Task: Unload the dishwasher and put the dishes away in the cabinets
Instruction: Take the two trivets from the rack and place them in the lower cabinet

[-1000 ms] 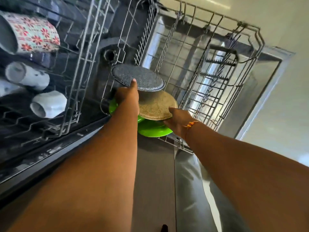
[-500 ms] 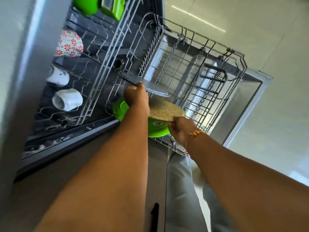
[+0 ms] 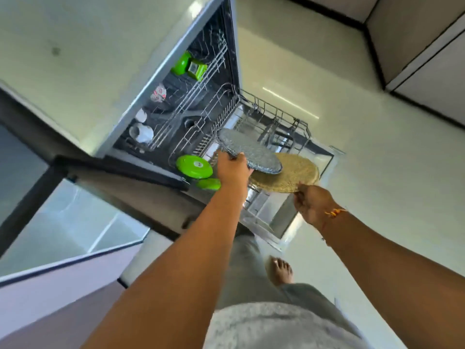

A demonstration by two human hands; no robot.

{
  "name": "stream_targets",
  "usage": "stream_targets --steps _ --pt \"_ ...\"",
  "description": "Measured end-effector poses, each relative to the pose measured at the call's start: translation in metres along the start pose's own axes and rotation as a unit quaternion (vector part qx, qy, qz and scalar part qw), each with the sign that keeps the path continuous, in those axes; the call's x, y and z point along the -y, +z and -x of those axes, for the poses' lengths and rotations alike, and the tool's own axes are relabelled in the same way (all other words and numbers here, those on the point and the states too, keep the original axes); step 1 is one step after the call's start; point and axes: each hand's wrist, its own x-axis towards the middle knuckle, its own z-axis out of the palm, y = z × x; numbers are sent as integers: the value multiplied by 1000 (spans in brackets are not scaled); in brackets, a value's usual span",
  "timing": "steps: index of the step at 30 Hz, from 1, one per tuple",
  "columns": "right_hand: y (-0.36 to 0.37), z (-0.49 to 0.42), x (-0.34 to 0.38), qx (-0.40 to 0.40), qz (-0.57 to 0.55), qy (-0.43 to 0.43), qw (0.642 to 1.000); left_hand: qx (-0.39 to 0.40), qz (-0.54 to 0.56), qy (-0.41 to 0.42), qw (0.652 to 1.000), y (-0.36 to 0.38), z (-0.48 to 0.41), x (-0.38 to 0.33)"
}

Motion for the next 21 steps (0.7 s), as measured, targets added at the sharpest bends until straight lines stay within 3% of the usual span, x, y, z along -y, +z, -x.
stream_targets --steps 5,10,13,16,21 --pt "-108 59 -8 -21 47 -54 997 40 -10 -22 999 -12 102 75" --pt "-176 84 -33 -54 135 -72 987 65 30 -118 990 -50 167 138" --pt "-190 91 -63 -70 178 -55 980 34 70 -182 980 -94 197 166" --pt "-184 94 -106 -60 211 -17 975 -23 107 -194 975 -157 206 194" --pt "-136 102 -181 33 284 58 956 -142 215 -186 948 -276 198 216"
